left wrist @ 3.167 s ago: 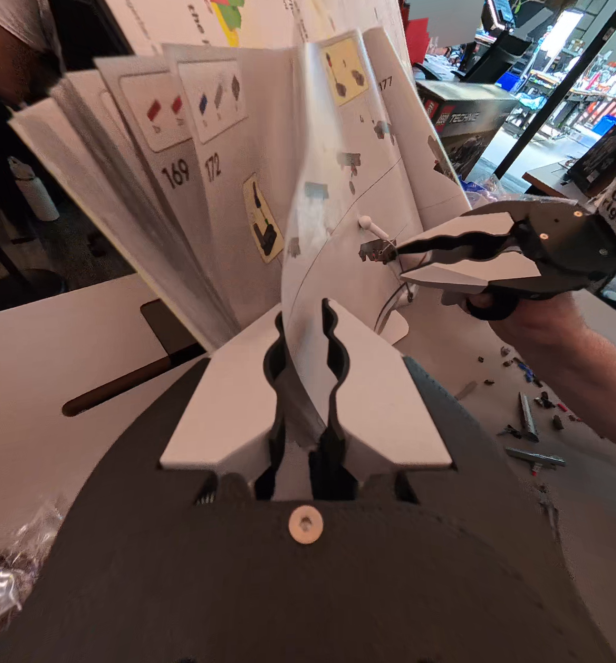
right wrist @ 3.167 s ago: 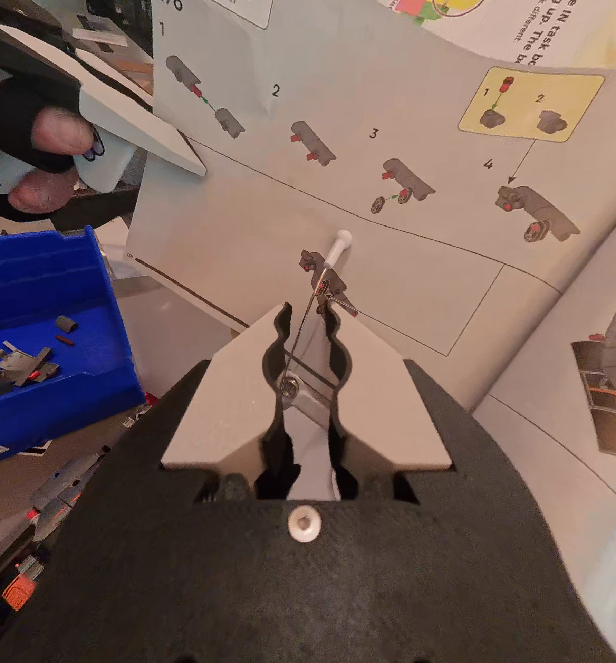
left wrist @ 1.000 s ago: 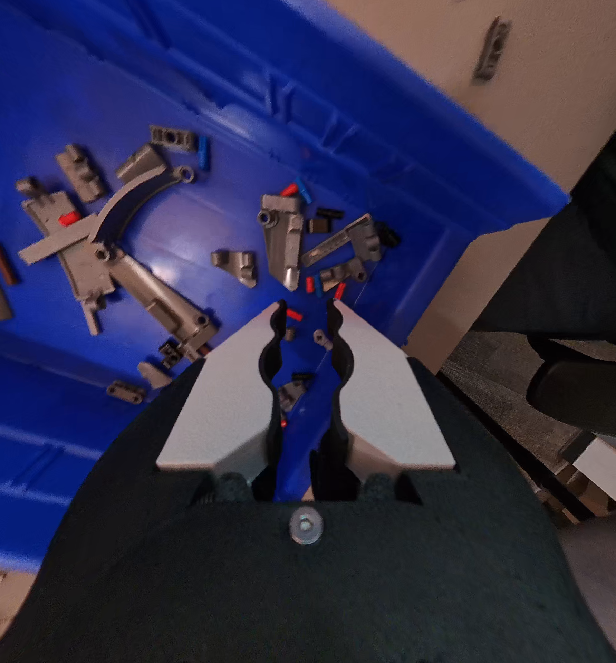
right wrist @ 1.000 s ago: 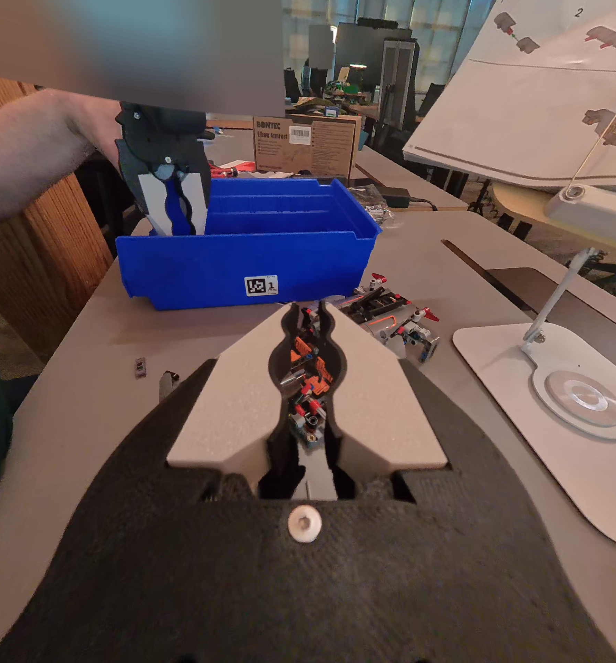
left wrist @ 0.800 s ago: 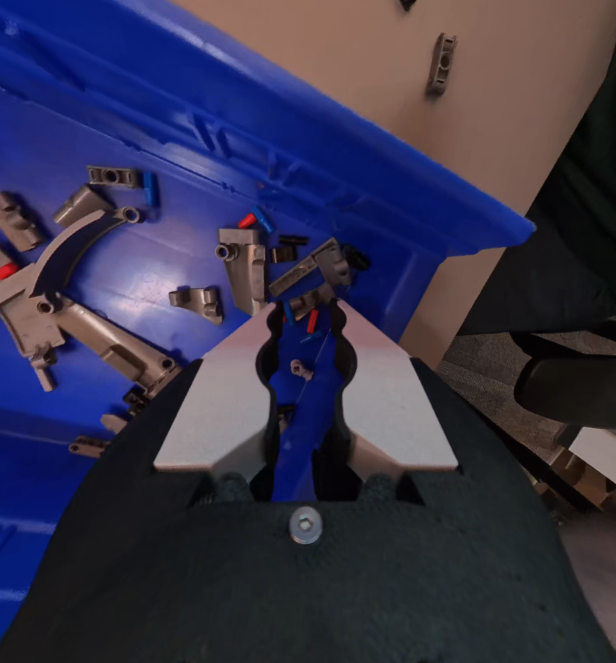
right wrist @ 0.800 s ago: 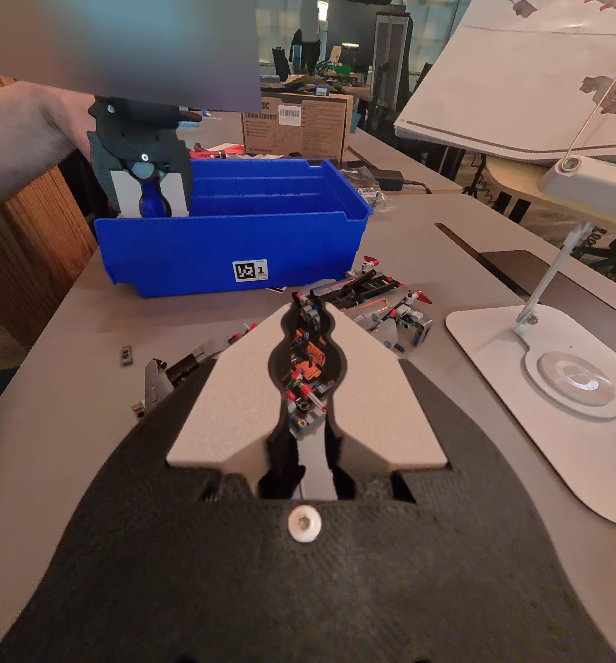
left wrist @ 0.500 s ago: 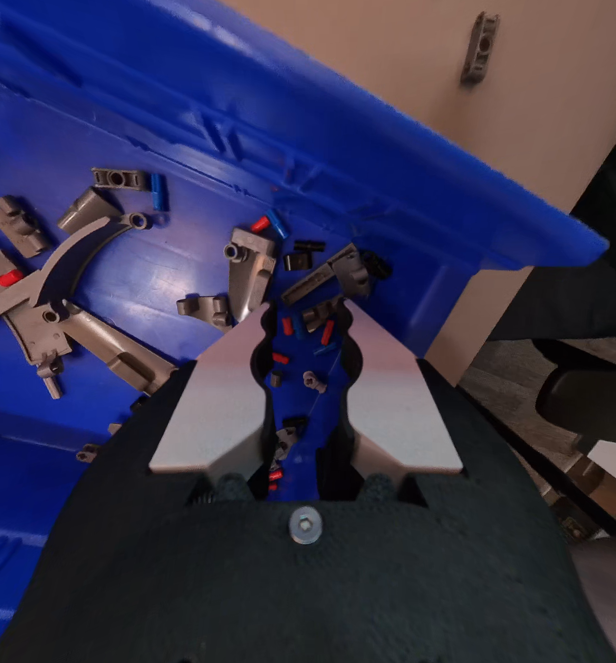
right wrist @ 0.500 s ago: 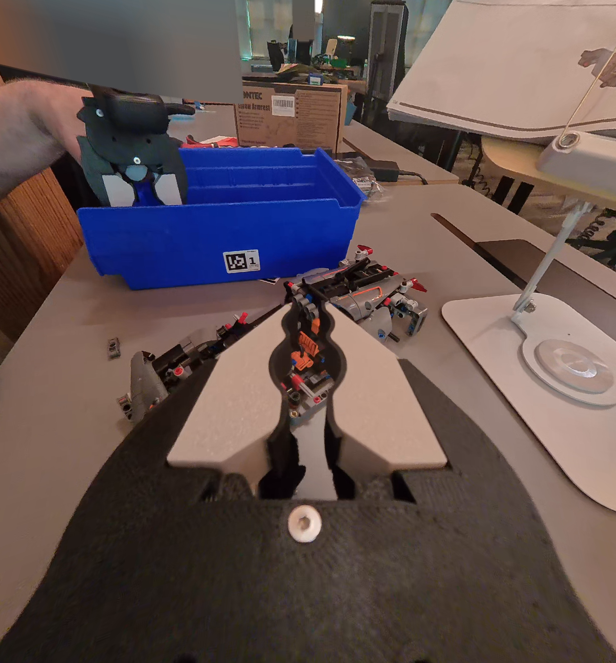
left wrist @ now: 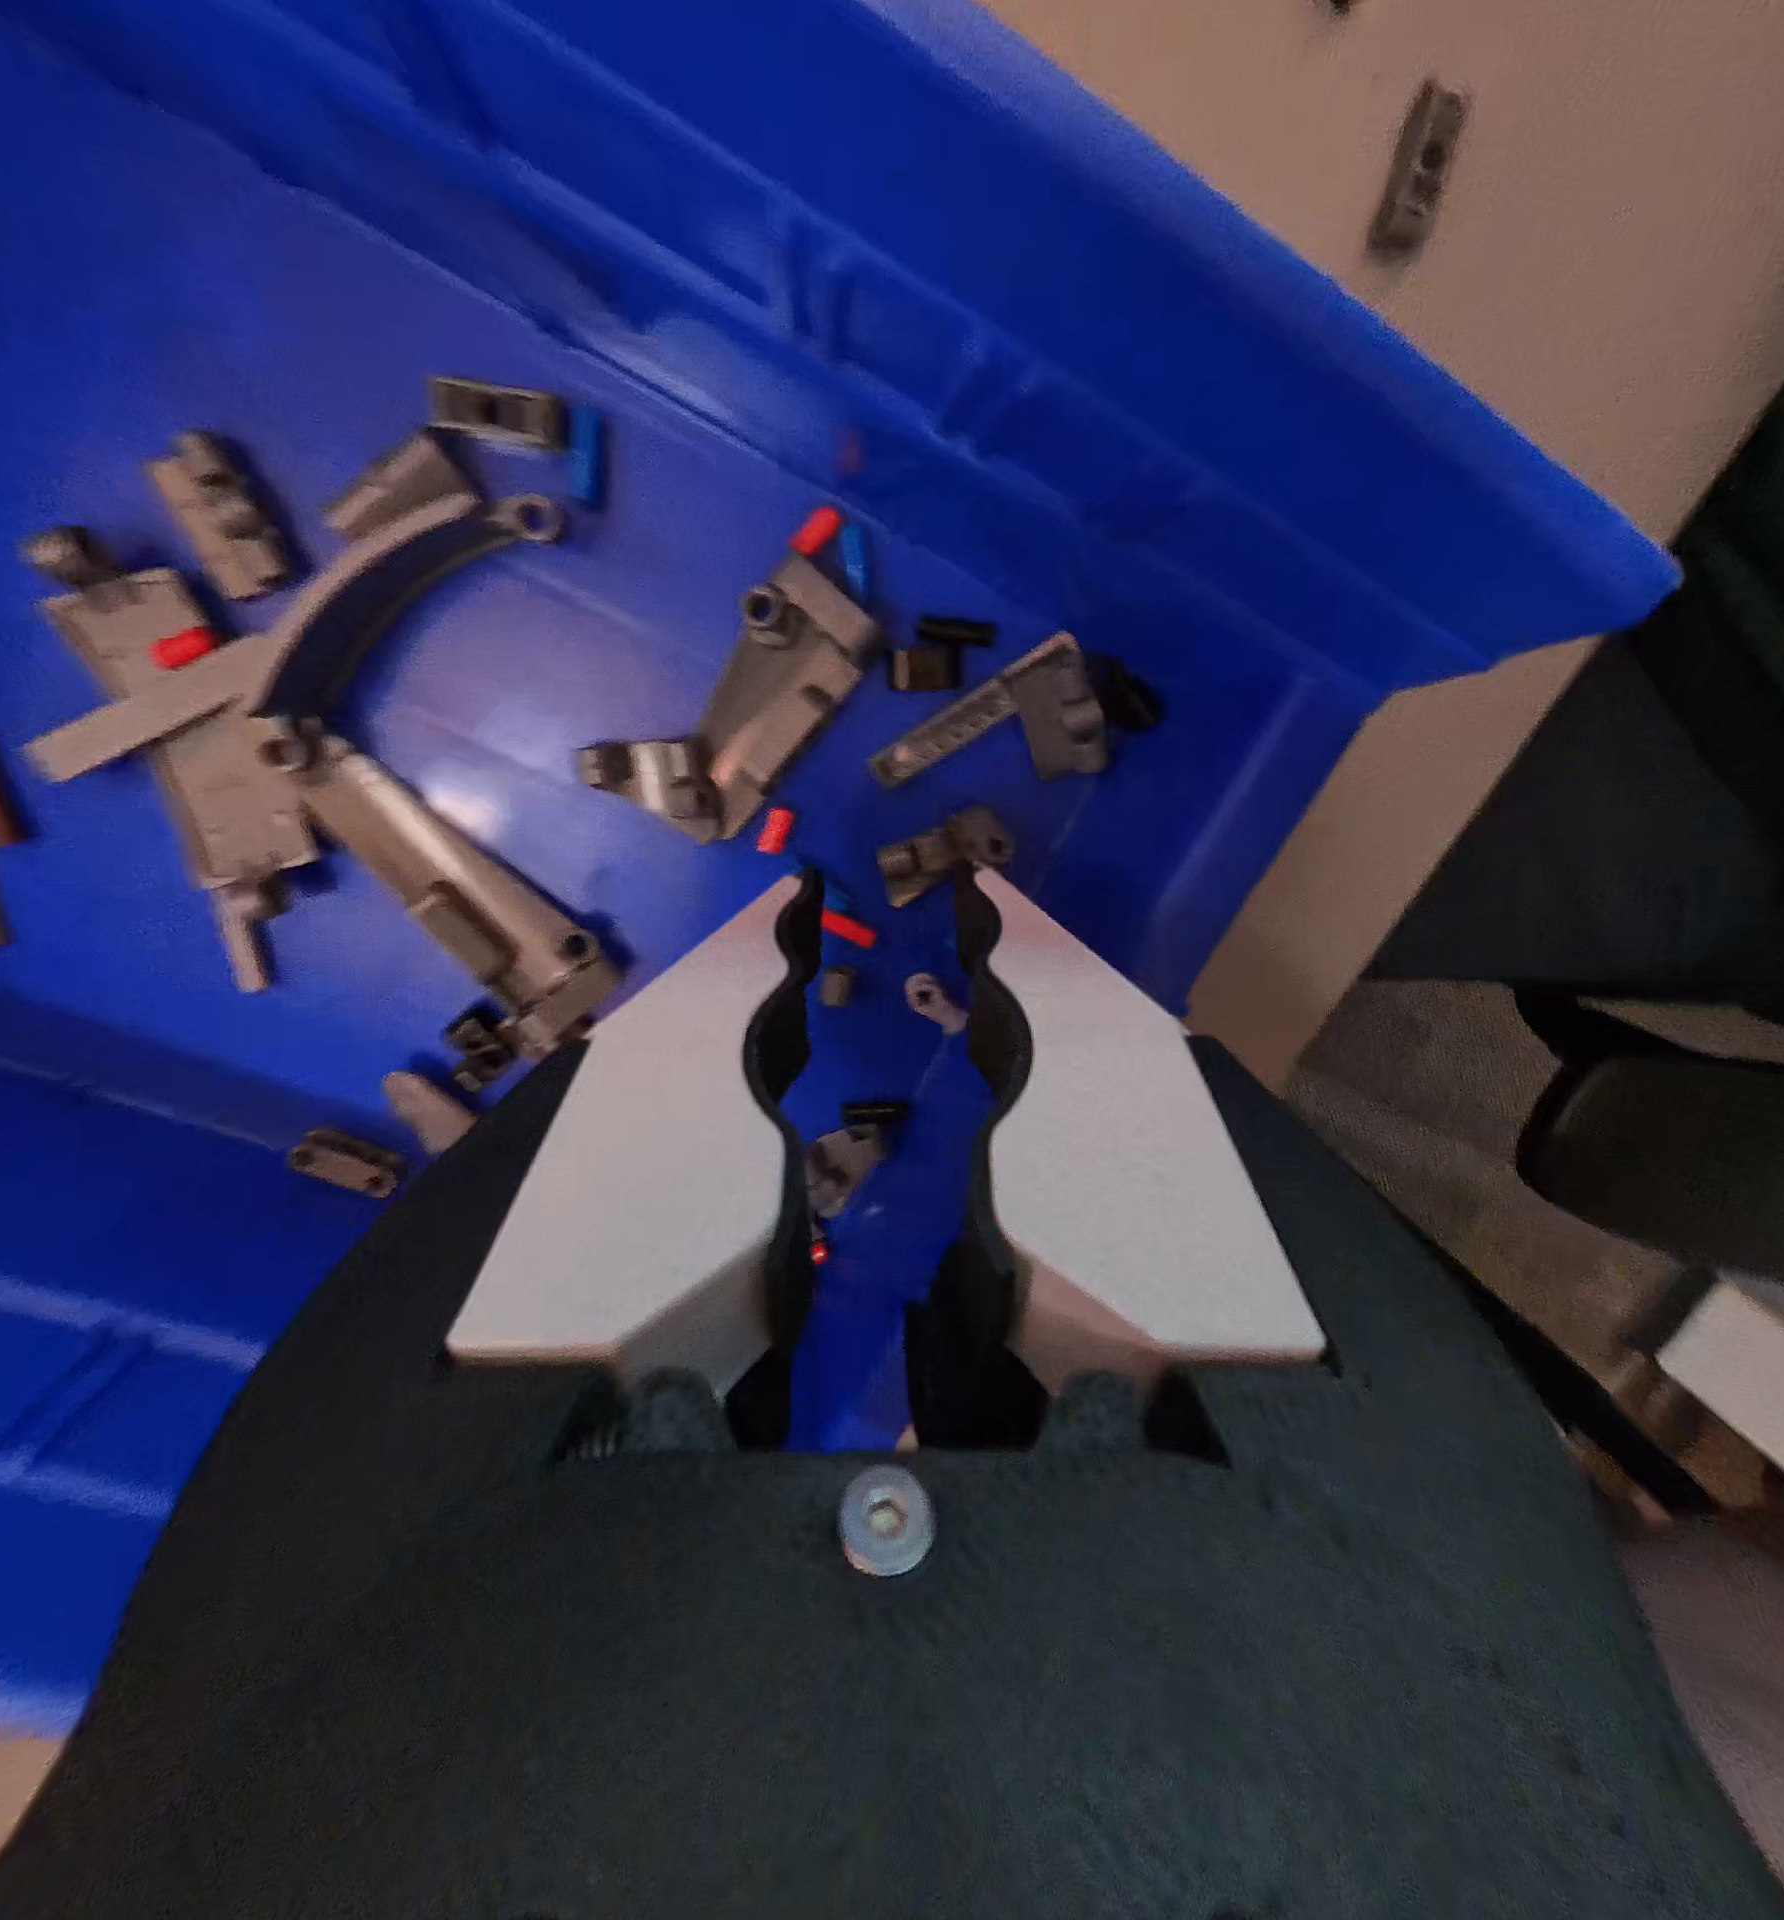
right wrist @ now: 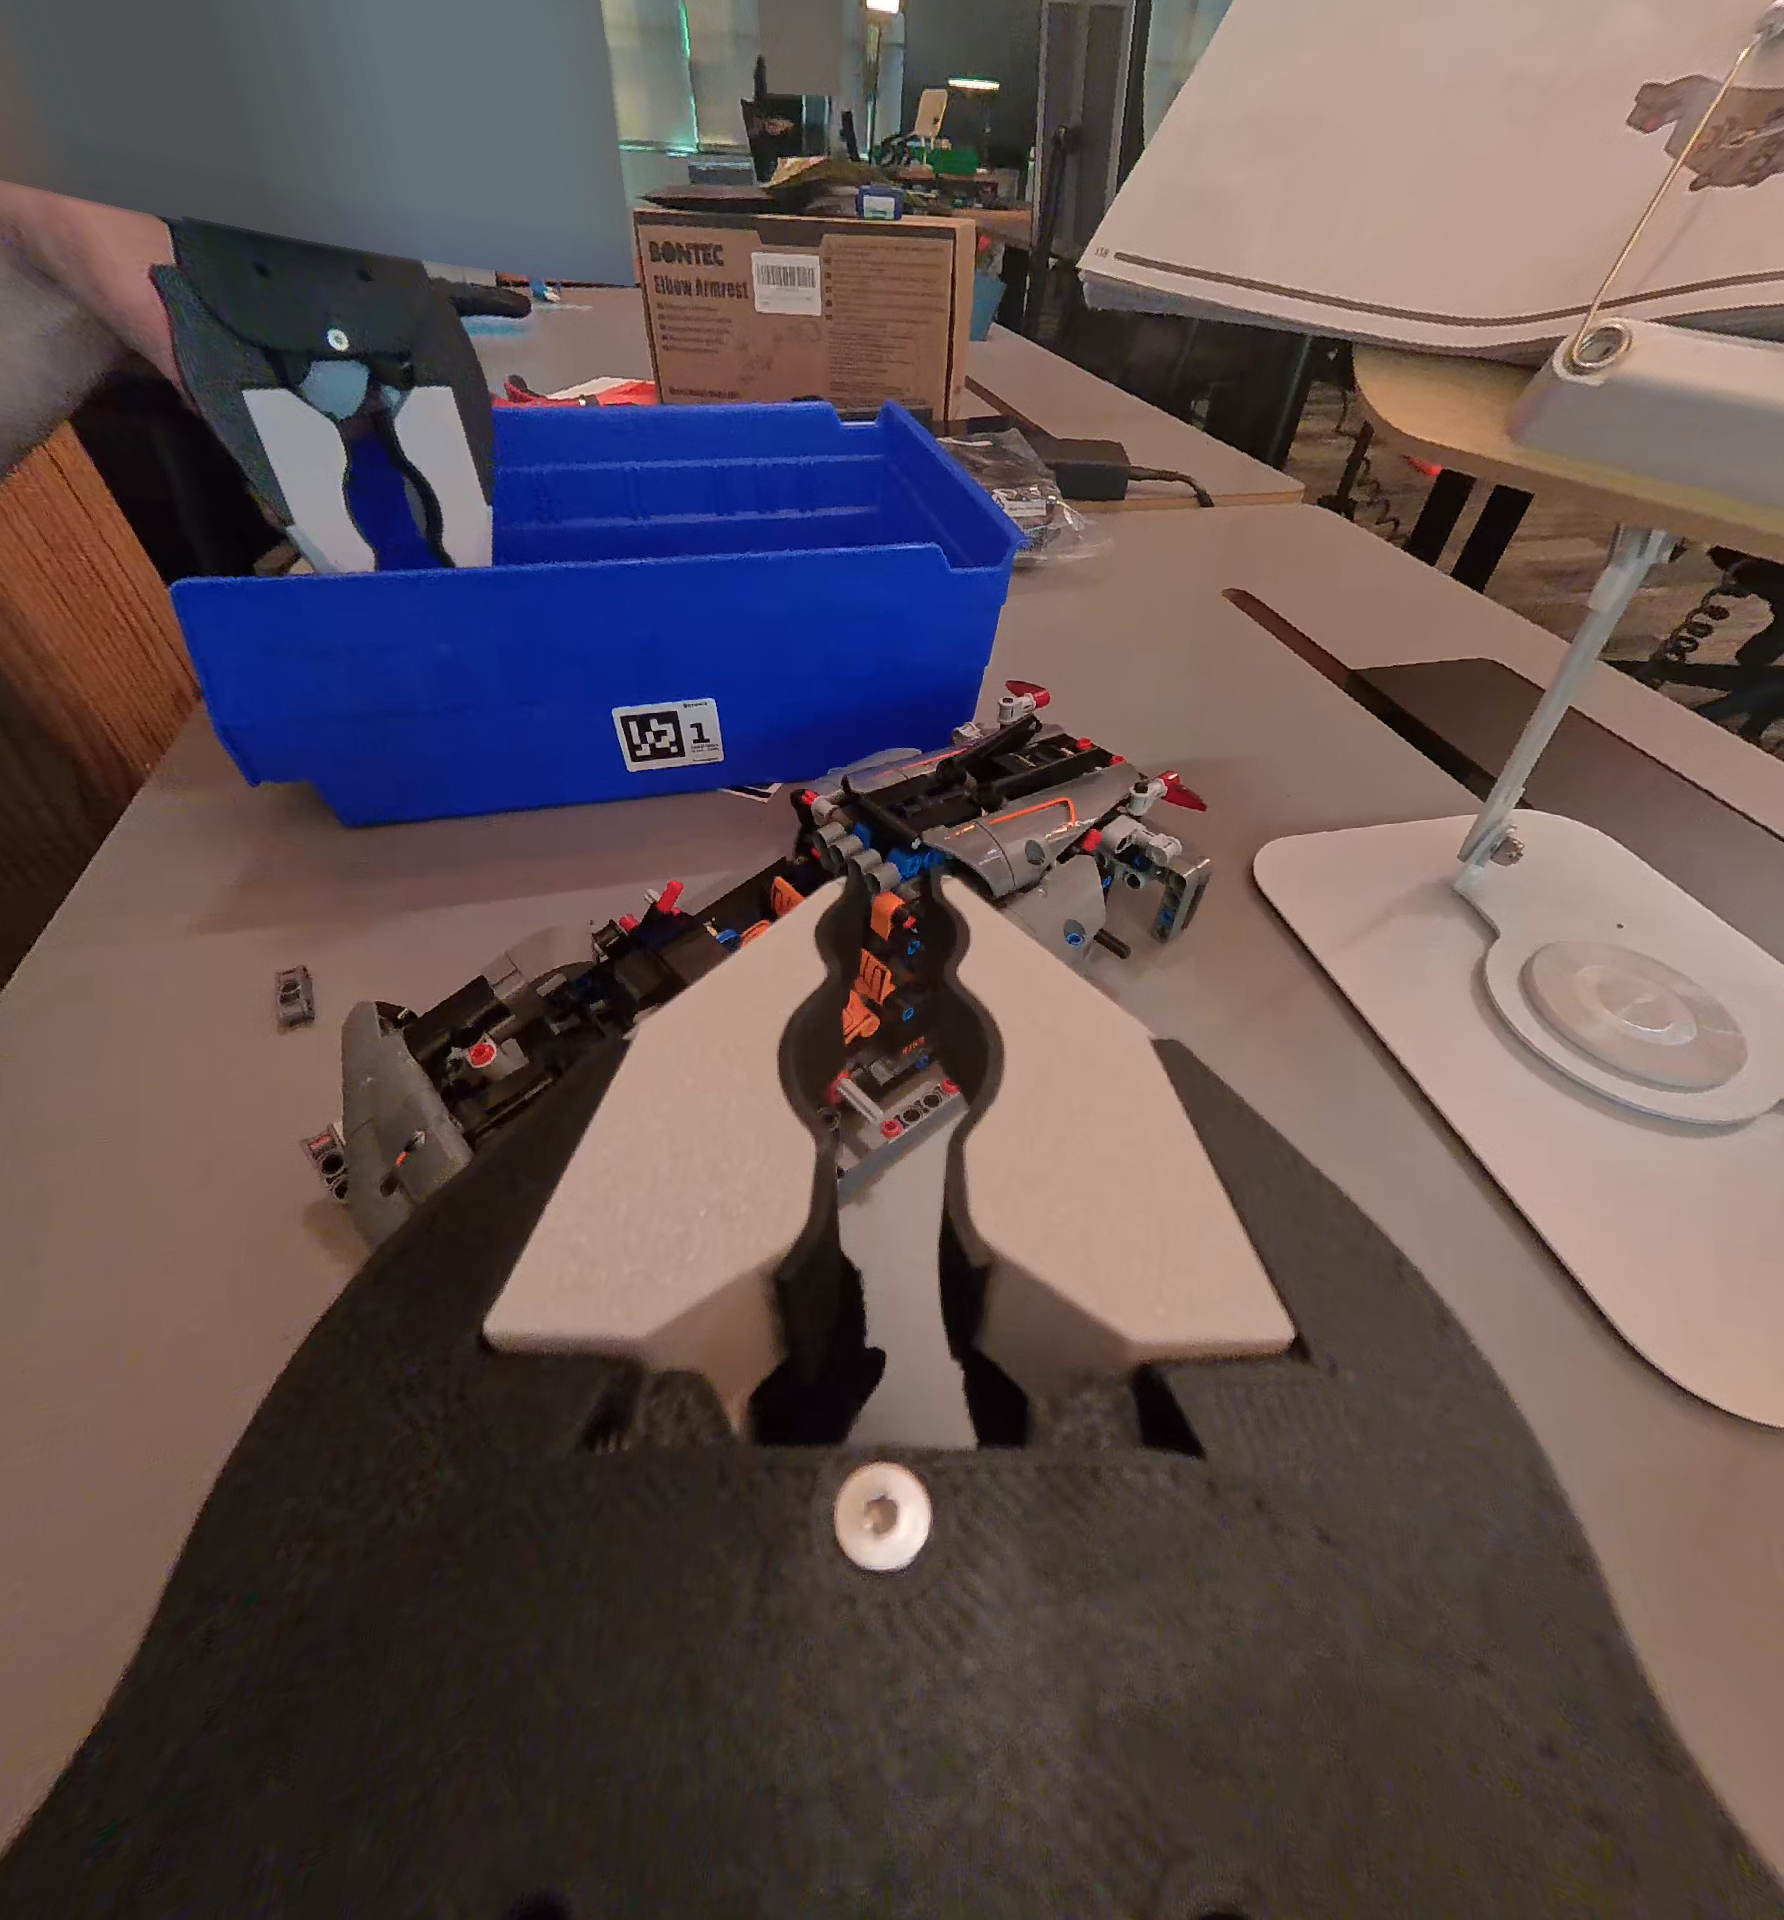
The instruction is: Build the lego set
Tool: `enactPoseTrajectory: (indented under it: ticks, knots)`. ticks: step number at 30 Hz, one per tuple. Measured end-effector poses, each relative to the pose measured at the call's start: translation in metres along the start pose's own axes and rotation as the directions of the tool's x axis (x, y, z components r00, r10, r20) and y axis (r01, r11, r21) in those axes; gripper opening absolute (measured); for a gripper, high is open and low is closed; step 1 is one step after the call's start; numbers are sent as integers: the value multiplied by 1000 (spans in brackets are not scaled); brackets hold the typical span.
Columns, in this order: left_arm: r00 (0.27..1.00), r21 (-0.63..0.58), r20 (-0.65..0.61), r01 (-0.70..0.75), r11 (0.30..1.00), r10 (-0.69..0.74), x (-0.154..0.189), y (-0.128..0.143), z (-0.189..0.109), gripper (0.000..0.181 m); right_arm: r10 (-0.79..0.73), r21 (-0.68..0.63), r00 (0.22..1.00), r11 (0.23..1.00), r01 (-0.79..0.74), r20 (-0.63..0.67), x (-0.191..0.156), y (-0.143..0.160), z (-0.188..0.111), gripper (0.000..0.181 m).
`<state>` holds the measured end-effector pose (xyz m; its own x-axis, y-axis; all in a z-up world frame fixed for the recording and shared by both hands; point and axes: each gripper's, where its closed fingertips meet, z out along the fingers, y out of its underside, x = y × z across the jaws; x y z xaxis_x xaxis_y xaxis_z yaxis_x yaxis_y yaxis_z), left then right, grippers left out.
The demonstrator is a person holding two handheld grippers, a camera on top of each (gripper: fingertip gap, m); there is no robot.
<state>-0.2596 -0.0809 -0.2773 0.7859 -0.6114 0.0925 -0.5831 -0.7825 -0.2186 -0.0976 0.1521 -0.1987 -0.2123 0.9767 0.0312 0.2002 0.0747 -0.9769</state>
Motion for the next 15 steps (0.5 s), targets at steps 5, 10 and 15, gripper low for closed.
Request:
enactPoseTrajectory:
  ticks: [5,10,15]
  knots:
    - [997,-85,-70,-40,996,34,12,6,21,29,2,-1,1000,1000,-2,1,1,1,-2,9]
    - [998,-105,-43,-49,993,45,5,5,27,16,7,-1,1000,1000,-7,-3,2,3,-3,9]
    - [999,-55,39,-18,998,20,-11,5,17,10,10,-1,1000,1000,-10,-4,3,4,-3,9]
